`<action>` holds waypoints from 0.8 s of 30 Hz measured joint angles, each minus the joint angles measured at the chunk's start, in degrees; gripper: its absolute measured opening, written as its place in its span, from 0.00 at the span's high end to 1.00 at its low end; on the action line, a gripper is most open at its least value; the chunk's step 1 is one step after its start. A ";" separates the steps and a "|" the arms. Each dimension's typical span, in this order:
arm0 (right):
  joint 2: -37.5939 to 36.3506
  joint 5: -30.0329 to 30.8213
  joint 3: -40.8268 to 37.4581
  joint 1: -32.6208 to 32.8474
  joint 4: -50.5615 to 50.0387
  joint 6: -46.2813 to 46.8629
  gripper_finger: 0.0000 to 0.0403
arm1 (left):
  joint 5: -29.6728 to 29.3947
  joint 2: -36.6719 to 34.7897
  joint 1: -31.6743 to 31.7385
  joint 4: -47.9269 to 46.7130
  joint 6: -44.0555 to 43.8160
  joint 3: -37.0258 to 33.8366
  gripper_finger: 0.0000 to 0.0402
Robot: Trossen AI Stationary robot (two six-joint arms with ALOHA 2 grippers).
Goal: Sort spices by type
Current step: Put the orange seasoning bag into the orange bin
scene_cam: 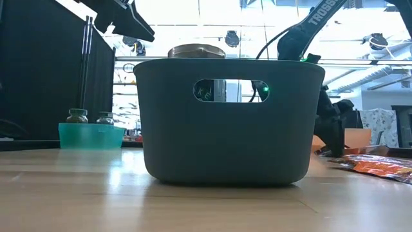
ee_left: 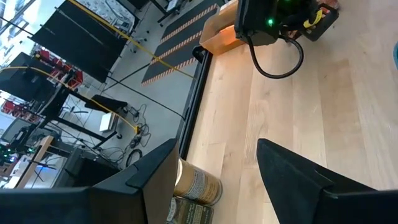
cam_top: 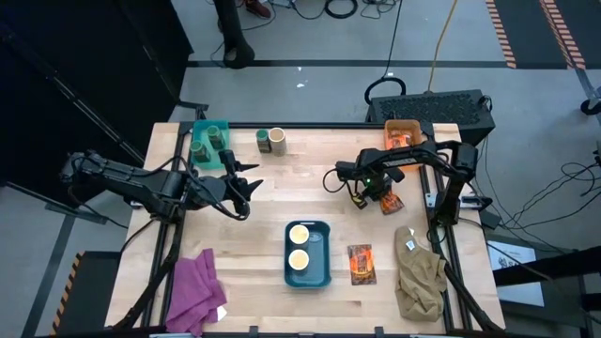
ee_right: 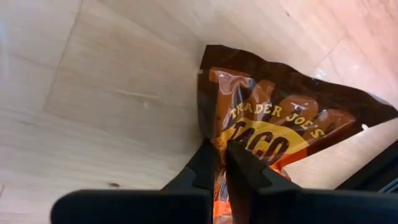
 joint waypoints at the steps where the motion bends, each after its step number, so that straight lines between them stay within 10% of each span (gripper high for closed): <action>1: 0.00 -0.02 0.00 0.01 0.00 0.03 0.98 | 0.00 0.00 0.00 0.00 -0.04 -0.02 0.44; 16: -10.33 0.00 8.31 2.02 -9.03 1.44 1.00 | 0.74 0.00 -0.02 2.71 0.40 -0.04 0.44; 24: -11.56 10.00 23.21 -0.66 -11.60 -2.14 1.00 | 0.83 0.00 0.00 2.71 0.60 -0.04 0.44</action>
